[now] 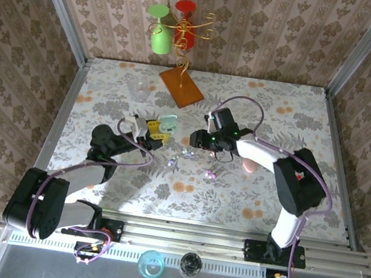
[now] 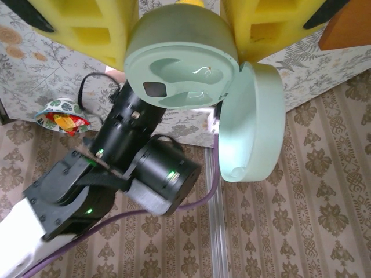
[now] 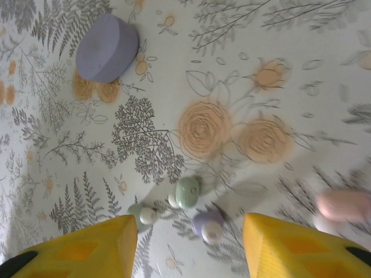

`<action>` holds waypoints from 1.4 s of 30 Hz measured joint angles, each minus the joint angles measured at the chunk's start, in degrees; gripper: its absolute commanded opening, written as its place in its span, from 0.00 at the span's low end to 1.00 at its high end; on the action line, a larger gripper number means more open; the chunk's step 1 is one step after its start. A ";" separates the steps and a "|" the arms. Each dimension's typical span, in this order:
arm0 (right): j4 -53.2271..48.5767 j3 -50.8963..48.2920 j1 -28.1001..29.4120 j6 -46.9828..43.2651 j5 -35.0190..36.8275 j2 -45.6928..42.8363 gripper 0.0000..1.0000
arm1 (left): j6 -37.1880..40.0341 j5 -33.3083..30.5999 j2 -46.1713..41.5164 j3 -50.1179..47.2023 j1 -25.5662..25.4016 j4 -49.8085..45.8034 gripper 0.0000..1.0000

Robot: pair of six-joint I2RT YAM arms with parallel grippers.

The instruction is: Insert the wireless bluetooth earbuds into the charging case

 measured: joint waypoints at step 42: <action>-4.66 10.14 -0.15 2.69 -13.31 14.36 0.24 | 0.70 -0.70 0.37 -1.31 0.37 0.81 0.28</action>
